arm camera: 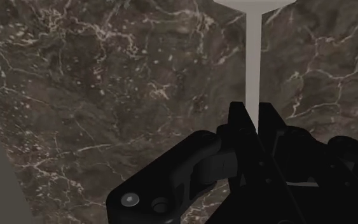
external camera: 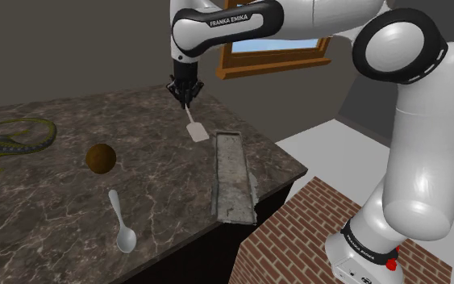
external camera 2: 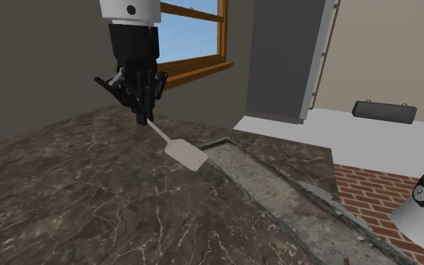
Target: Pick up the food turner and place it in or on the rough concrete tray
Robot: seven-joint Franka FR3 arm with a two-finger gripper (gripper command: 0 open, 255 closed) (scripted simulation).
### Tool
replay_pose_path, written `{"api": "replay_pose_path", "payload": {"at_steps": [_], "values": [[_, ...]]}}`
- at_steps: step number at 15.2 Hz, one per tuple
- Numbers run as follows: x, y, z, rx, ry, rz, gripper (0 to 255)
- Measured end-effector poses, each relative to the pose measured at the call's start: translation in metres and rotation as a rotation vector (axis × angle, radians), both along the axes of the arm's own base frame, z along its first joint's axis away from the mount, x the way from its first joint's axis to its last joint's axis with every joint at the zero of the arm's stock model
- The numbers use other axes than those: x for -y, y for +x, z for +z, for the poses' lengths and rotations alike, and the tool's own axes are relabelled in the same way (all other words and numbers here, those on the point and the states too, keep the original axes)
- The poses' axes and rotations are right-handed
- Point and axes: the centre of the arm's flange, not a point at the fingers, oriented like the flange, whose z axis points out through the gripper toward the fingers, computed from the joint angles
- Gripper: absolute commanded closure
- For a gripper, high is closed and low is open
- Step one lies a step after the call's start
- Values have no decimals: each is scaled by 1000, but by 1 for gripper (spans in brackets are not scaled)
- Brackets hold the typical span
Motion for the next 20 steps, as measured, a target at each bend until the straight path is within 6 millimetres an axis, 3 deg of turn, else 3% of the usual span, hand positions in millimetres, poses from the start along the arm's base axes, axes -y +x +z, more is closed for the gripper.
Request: {"api": "replay_pose_path", "payload": {"at_steps": [6, 20], "values": [[3, -63, 6, 0, 0, 1, 255], [11, -247, 14, 0, 0, 1, 255]]}}
